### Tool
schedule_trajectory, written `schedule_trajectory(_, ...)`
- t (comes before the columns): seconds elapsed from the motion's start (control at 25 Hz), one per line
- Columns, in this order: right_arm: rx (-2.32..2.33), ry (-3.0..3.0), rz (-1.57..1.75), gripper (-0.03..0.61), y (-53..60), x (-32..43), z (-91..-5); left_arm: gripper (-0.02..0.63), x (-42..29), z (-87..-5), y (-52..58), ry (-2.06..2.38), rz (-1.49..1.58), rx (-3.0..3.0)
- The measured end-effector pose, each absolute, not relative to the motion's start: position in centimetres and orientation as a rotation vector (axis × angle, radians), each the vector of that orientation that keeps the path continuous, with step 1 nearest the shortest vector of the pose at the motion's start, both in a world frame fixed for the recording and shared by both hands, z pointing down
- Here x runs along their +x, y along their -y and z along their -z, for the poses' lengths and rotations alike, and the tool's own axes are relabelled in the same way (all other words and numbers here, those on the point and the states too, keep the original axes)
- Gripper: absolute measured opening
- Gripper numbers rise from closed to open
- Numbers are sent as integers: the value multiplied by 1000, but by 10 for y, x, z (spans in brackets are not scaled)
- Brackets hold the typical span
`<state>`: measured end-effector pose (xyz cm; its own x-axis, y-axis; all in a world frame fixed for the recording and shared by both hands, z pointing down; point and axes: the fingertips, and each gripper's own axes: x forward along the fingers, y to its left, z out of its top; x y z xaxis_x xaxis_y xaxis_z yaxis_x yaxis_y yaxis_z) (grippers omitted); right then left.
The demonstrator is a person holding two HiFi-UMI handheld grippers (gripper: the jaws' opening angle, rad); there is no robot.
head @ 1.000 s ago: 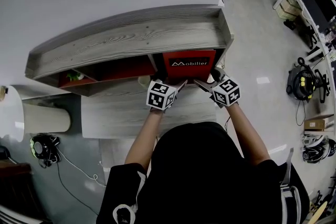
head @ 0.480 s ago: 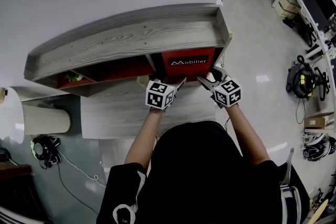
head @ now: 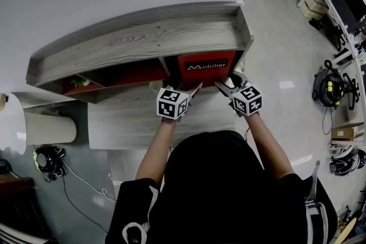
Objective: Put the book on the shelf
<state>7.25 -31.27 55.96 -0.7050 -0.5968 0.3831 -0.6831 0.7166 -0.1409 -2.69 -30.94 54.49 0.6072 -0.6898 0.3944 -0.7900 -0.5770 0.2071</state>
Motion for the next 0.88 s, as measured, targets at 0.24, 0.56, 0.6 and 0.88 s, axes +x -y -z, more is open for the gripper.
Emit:
schedule_trajectory(0.24, 1095, 2626, -443, 145, 322, 75, -558, 256, -42, -537, 310, 1274, -265, 2403)
schedule_trajectory(0.56, 1107, 2614, -451, 143, 323, 74, -560, 242, -45, -537, 311, 1292, -293, 2411)
schedule_trajectory(0.6, 1111, 2612, -446, 143, 323, 74, -559, 242, -44, -536, 311, 1296, -297, 2414)
schedule_trajectory(0.88, 1180, 2618, -403, 144, 325, 75, -553, 244, -43, -528, 314, 1344, -300, 2438)
